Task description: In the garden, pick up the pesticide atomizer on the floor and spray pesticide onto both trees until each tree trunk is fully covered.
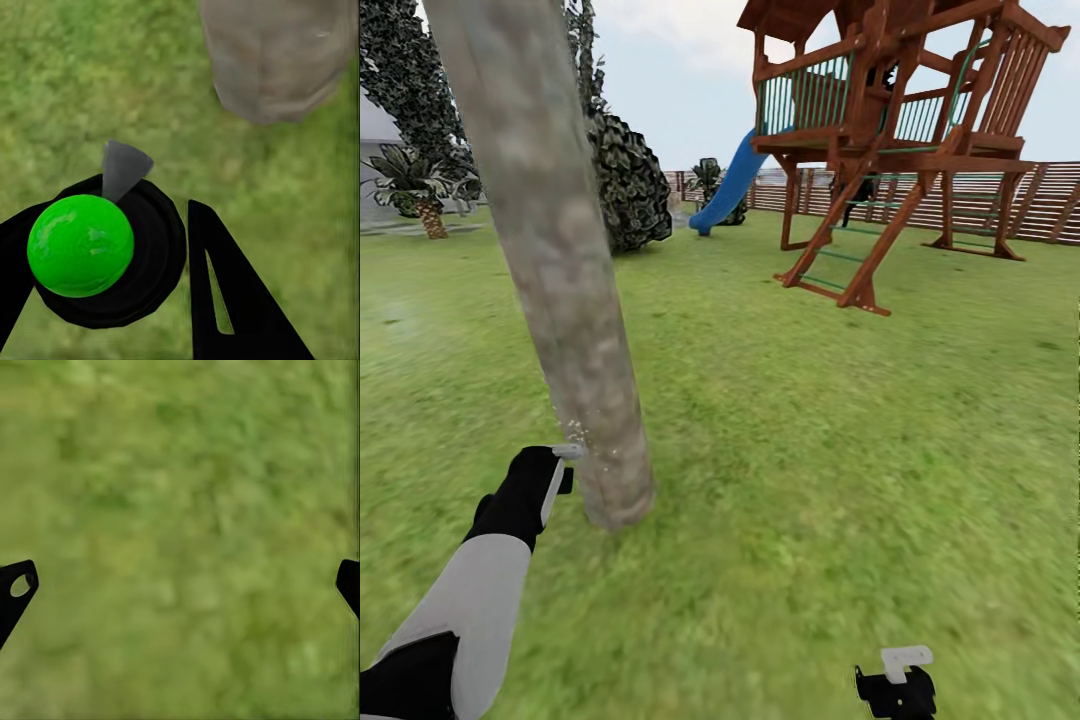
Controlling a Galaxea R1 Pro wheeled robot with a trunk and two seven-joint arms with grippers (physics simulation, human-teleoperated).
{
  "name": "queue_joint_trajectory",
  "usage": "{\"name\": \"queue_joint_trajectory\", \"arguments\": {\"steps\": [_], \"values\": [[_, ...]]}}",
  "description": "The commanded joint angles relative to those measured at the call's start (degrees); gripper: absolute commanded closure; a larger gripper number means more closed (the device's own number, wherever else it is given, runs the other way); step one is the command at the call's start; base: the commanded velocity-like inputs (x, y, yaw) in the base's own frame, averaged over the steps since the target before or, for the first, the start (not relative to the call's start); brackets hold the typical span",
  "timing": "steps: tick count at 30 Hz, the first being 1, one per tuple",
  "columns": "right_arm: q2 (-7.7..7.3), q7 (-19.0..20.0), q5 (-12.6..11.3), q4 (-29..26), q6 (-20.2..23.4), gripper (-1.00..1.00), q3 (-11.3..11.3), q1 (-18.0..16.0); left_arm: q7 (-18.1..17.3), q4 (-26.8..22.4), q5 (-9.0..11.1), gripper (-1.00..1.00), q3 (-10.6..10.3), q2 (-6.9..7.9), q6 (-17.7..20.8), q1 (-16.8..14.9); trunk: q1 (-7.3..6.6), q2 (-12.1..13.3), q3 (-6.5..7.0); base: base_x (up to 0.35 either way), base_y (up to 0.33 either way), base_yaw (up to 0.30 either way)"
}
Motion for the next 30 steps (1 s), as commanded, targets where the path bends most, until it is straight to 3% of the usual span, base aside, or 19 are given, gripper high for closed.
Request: {"name": "queue_joint_trajectory", "arguments": {"steps": [1, 11, 21, 30], "values": [[0.01, -0.16, 0.6, 0.11, -0.22, -1.0, -0.4, -0.05, 0.22, -0.05, 0.09, 1.0, 0.01, 0.0, 0.21, -0.04, -0.01, -0.02, -0.05, 0.0, -0.274, 0.0], [0.1, -0.16, 0.6, 0.11, -0.22, -1.0, -0.4, -0.05, 0.22, -0.05, 0.03, 1.0, 0.04, 0.17, 0.22, -0.04, -0.01, -0.02, -0.05, 0.0, -0.274, 0.019], [0.1, -0.16, 0.6, 0.09, -0.22, -1.0, -0.4, -0.05, 0.24, 0.01, 0.1, 1.0, 0.16, 0.0, -0.05, 0.04, -0.01, -0.02, -0.05, 0.005, -0.274, 0.265], [0.1, -0.16, 0.6, 0.09, -0.22, -1.0, -0.4, -0.05, 0.35, 0.17, 0.25, 1.0, 0.34, -0.14, -0.21, 0.05, -0.01, -0.02, -0.05, 0.168, -0.242, 0.186]]}}
